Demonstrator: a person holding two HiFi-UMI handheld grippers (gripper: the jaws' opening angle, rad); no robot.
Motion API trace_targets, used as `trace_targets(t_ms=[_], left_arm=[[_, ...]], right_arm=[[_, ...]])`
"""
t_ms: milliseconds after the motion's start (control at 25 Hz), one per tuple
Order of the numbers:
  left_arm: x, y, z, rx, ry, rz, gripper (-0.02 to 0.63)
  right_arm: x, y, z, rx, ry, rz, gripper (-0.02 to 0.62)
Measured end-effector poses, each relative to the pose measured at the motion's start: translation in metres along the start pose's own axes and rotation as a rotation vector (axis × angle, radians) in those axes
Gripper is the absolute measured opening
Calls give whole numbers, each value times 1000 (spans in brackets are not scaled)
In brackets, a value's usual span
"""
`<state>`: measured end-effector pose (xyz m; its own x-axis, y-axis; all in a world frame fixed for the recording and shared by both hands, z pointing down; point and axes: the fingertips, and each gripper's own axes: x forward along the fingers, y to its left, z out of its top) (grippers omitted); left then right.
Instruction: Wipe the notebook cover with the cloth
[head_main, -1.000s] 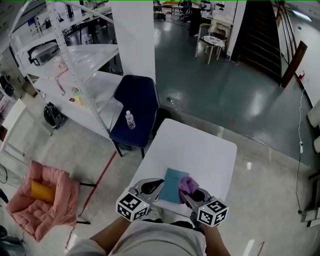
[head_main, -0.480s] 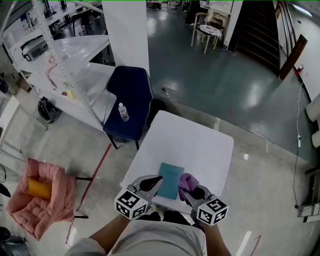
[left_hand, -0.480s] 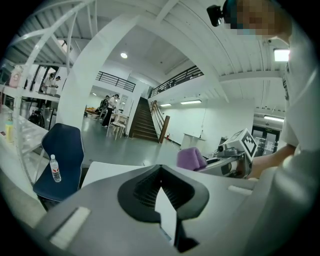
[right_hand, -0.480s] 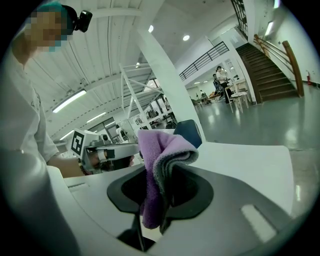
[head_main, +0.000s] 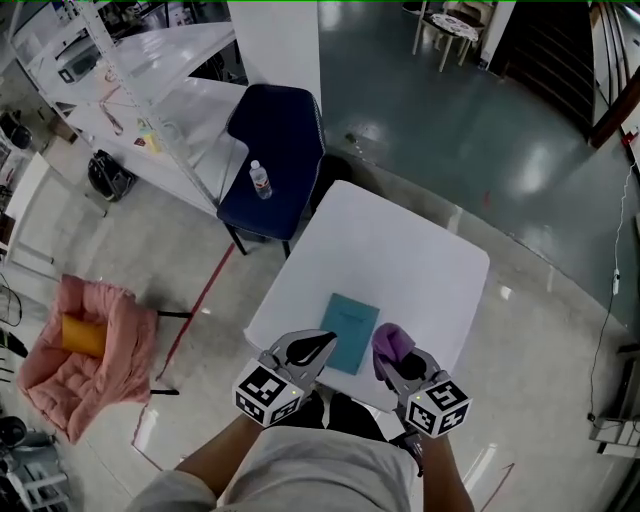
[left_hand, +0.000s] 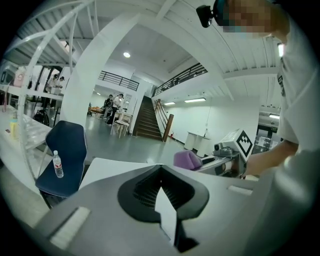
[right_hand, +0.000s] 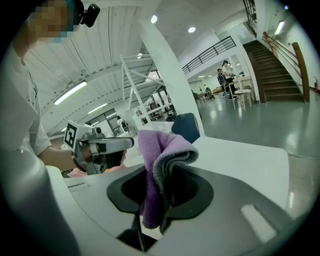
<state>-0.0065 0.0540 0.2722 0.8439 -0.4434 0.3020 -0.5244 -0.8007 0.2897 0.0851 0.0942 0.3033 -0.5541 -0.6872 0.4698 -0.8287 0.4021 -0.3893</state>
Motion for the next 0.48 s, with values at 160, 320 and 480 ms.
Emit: trace_targets(t_ms=[160,320,480], left_arm=[[5,5,-15,-12,14,20,0],[8,13,-26,-23,30,41,0],[11,22,-38,-39,39,60,0]], right_arm=[[5,-18,-7,2,21,-17,115],[10,-29,-12,-10,48,-28,115],[16,-39,-26,-38,97,-37,115]])
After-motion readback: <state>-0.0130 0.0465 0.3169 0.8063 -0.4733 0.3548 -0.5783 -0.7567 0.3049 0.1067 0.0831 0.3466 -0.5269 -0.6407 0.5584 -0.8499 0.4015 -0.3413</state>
